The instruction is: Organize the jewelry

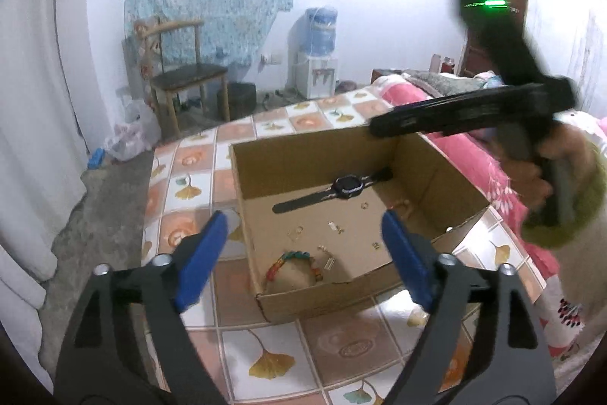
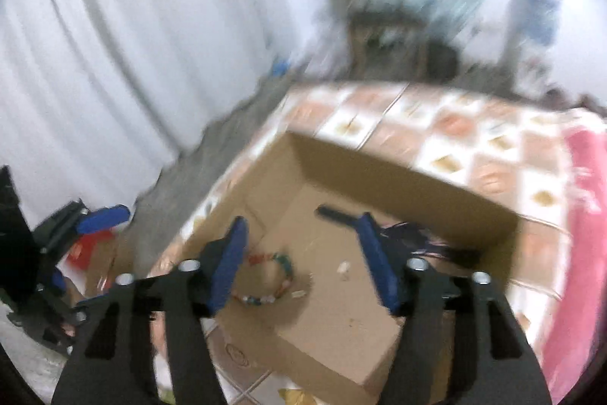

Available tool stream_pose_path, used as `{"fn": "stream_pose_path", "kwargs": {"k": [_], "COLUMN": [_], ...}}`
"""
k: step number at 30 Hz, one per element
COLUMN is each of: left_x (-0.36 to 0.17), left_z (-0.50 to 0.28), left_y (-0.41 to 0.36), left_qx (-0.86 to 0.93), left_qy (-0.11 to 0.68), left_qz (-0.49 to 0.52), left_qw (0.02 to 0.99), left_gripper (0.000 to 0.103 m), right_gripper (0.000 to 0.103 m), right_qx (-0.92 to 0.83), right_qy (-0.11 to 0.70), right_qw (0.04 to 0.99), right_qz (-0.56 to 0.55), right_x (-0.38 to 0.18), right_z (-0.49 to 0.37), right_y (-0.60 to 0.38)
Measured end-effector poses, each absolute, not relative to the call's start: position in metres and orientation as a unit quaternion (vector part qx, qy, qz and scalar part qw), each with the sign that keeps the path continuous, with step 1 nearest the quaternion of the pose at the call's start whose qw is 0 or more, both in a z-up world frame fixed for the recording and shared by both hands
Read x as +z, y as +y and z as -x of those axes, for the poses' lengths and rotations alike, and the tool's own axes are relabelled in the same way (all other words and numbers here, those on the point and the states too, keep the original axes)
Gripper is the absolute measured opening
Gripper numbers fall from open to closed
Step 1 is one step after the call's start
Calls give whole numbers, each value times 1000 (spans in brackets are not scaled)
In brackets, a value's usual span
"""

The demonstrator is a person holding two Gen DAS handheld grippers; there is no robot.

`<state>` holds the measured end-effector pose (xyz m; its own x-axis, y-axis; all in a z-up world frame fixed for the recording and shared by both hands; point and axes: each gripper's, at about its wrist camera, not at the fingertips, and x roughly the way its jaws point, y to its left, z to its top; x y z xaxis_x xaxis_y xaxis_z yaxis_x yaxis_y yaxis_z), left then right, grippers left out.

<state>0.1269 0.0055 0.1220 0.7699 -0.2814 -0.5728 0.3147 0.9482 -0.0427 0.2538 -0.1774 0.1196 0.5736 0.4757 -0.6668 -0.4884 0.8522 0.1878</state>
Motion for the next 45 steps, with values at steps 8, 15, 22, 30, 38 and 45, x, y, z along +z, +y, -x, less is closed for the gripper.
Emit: {"fn": "stream_pose_path", "kwargs": {"k": [8, 15, 22, 30, 38, 45], "left_x": [121, 112, 109, 97, 87, 85], "left_z": [-113, -117, -128, -132, -137, -137], "left_y": [-22, -44, -48, -53, -43, -39], "left_qx": [-171, -103, -20, 18, 29, 32], "left_qy": [285, 294, 325, 383, 417, 425], "left_qz": [-14, -55, -57, -70, -33, -20], "left_qw": [943, 949, 944, 921, 908, 904], "left_gripper": [94, 95, 95, 95, 95, 95], "right_gripper": [89, 89, 96, 96, 96, 96], "right_qx": [150, 54, 12, -5, 3, 8], "right_qy": [358, 403, 364, 410, 435, 451], "right_qw": [919, 913, 931, 912, 900, 893], "right_qz": [-67, -32, -12, 21, 3, -8], "right_x": [90, 54, 64, 52, 44, 37], "right_z": [-164, -157, -163, -173, -178, -180], "right_y": [-231, -238, -236, -215, -208, -207]}}
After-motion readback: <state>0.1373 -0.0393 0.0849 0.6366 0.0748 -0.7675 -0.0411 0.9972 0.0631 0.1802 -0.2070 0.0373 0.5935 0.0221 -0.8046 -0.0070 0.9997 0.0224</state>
